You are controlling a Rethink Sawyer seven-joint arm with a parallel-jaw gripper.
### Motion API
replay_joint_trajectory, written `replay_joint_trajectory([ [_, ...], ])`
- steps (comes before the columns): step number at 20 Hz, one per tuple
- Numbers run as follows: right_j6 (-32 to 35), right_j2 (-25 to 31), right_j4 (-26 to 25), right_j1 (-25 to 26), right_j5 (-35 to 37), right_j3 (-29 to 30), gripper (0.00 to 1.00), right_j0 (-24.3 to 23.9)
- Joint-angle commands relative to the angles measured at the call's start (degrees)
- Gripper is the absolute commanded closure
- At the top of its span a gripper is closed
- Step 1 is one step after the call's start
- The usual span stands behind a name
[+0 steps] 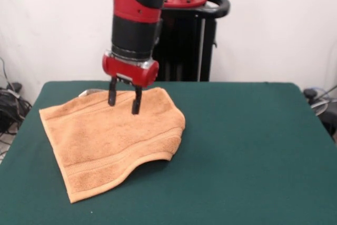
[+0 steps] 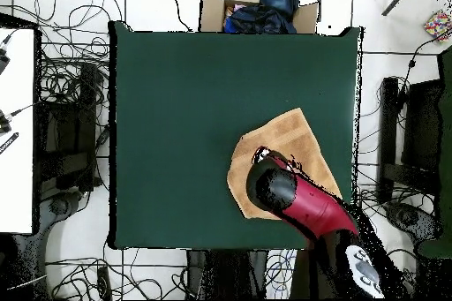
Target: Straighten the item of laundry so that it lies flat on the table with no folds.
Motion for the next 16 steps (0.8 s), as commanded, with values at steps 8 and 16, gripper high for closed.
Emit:
replay_joint_trajectory([
  [8,14.4,10.7,2.6,10.6,-7.9,-0.5,0.0,-0.8],
  [16,11.0,4.7,2.7,6.9,-2.6,-1.8,0.0,1.0],
])
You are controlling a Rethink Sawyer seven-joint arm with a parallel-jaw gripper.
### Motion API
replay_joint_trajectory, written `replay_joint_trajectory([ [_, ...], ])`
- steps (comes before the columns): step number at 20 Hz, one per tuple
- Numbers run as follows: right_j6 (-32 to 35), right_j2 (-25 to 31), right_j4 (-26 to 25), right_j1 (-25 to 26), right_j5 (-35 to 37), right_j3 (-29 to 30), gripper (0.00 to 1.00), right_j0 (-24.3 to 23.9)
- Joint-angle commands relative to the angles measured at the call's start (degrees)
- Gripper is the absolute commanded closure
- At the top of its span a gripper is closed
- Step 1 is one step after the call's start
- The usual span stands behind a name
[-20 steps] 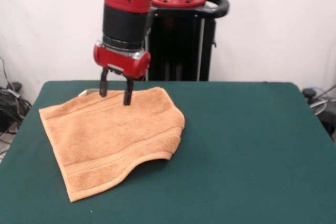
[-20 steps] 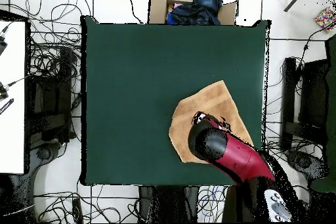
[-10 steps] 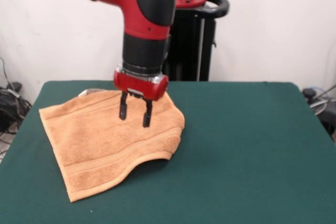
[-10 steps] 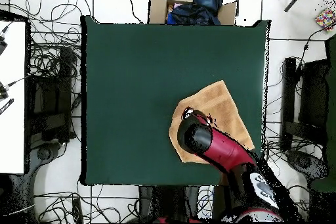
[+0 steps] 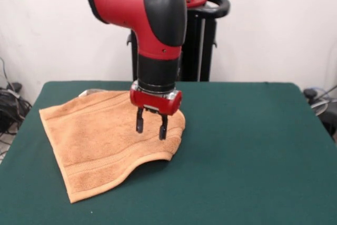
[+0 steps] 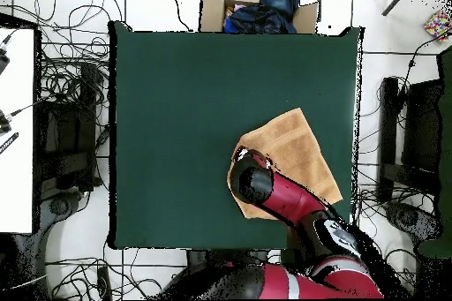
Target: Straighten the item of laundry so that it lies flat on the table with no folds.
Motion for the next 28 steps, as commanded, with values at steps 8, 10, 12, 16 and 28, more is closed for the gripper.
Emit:
replay_joint_trajectory([
  [8,9.0,-3.2,0.7,-4.6,6.4,-0.3,0.0,0.2],
  [10,8.1,-3.1,0.2,-4.9,7.1,-0.6,0.0,-0.7],
  [12,7.5,-2.6,-1.1,-5.1,6.1,0.5,0.0,-2.2],
  [16,6.1,1.0,-3.9,-1.3,2.3,-1.3,0.0,-6.7],
  [28,2.6,7.2,-12.5,13.2,-1.9,-12.7,0.0,-14.4],
])
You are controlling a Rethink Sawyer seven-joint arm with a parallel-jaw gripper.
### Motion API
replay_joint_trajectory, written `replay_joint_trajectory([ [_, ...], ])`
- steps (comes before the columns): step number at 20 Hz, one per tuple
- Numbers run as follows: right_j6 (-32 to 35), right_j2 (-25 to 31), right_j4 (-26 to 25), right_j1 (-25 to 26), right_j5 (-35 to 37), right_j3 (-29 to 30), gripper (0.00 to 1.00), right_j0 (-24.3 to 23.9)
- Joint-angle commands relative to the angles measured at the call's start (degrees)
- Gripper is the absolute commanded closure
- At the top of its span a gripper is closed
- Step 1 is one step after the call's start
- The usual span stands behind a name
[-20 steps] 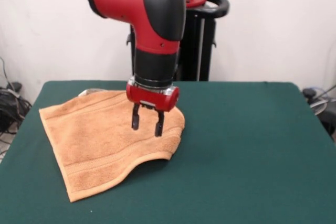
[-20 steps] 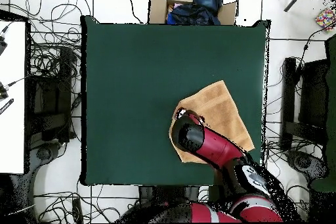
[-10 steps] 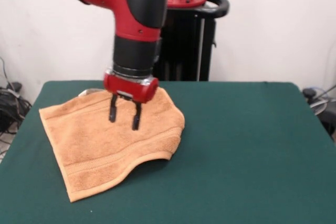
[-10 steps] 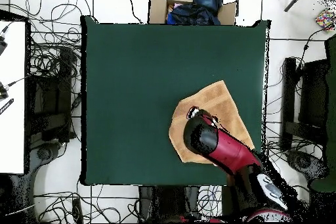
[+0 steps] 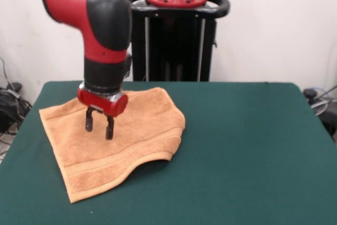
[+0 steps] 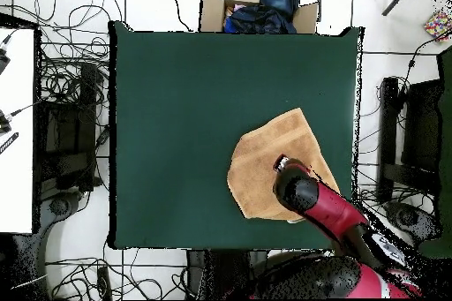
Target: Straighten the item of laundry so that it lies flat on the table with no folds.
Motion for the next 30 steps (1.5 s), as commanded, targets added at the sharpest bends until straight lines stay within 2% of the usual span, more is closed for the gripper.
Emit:
replay_joint_trajectory([
  [1,2.7,9.0,-5.9,9.0,-1.8,-8.1,0.0,-3.2],
  [8,4.3,13.0,-8.4,9.1,-0.2,-10.5,0.0,-5.4],
  [12,6.0,11.6,-6.9,5.1,2.5,-9.5,0.0,-3.6],
  [17,4.6,10.3,-5.5,0.2,10.8,-10.2,0.0,-2.2],
  [25,4.2,9.6,-5.5,-1.5,18.3,-13.1,0.0,-0.8],
  [30,2.3,10.7,-6.7,-0.5,21.6,-16.6,0.0,-1.2],
])
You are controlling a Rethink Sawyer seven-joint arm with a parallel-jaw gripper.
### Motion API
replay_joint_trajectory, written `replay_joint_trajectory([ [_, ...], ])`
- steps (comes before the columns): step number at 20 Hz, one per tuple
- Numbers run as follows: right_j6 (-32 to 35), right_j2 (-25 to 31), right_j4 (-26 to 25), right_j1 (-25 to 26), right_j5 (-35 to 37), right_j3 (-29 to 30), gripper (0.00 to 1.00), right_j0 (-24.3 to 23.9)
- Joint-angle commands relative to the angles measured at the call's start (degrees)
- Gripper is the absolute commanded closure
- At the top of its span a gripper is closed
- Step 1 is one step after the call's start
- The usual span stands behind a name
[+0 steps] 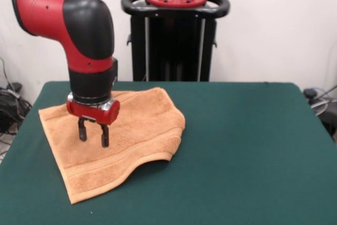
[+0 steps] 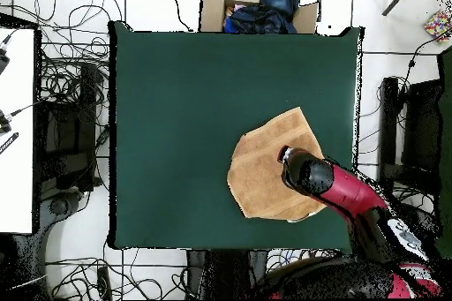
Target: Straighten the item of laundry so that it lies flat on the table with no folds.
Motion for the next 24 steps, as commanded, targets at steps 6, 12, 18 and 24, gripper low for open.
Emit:
replay_joint_trajectory([
  [6,3.4,5.4,0.3,4.7,4.7,-11.9,0.0,2.6],
  [12,3.5,6.1,-0.6,8.3,2.4,-14.0,0.0,2.5],
  [18,2.5,7.8,-1.7,9.7,2.3,-12.8,0.0,1.2],
  [24,3.8,7.3,-1.8,7.9,2.0,-9.3,0.0,1.8],
])
